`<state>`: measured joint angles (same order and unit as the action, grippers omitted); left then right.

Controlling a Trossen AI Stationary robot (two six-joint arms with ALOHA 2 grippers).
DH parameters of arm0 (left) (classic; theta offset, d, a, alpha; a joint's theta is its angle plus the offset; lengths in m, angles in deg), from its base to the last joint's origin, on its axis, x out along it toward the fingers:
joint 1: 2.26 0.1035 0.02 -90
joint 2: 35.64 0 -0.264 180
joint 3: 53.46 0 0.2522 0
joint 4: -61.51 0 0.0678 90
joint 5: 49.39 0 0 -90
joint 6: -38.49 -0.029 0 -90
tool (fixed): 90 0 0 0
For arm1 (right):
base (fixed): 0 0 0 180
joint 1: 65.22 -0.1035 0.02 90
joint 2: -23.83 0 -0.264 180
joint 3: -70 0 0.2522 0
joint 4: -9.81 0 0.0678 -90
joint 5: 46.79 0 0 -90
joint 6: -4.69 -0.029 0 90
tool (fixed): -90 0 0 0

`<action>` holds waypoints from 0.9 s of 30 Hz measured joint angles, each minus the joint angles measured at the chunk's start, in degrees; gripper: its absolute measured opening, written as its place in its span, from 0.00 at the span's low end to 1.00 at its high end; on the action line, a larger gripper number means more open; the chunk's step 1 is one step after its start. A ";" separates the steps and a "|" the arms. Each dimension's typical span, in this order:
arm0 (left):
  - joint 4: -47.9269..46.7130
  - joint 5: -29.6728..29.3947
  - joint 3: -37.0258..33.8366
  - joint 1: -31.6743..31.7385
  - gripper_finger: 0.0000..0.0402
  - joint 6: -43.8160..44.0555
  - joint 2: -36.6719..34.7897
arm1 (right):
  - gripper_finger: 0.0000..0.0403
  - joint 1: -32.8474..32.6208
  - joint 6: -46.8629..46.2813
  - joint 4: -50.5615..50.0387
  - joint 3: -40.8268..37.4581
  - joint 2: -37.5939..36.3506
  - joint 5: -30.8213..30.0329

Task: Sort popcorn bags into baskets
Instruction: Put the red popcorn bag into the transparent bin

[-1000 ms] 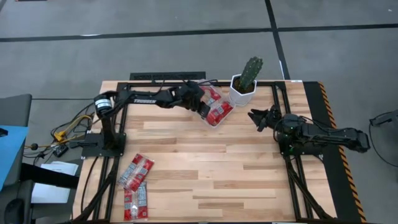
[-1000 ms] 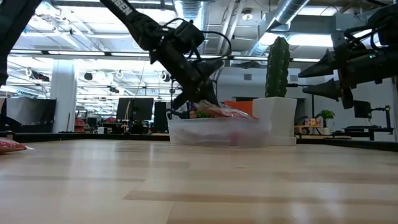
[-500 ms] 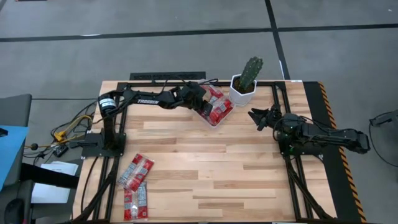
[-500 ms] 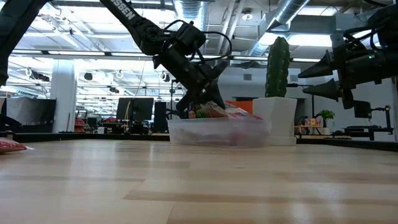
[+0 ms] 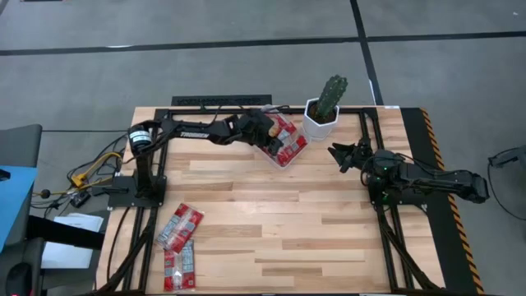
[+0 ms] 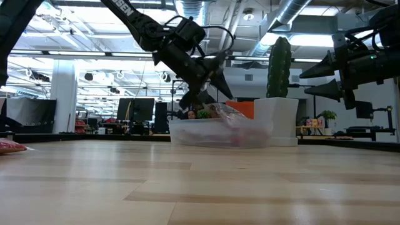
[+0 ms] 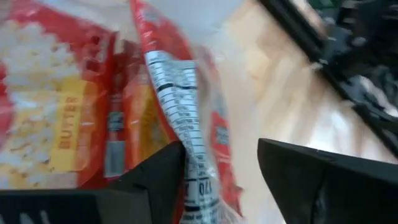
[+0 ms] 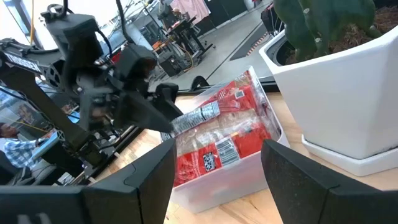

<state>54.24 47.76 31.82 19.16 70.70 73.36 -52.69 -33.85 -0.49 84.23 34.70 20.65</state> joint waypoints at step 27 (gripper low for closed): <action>-64.67 -16.33 -8.33 -32.24 0.52 27.43 -49.37 | 0.65 -0.11 0.07 0.00 0.00 0.04 0.11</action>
<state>-10.43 31.43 23.49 -13.08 98.13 23.99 -52.80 -33.78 -0.49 84.23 34.74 20.76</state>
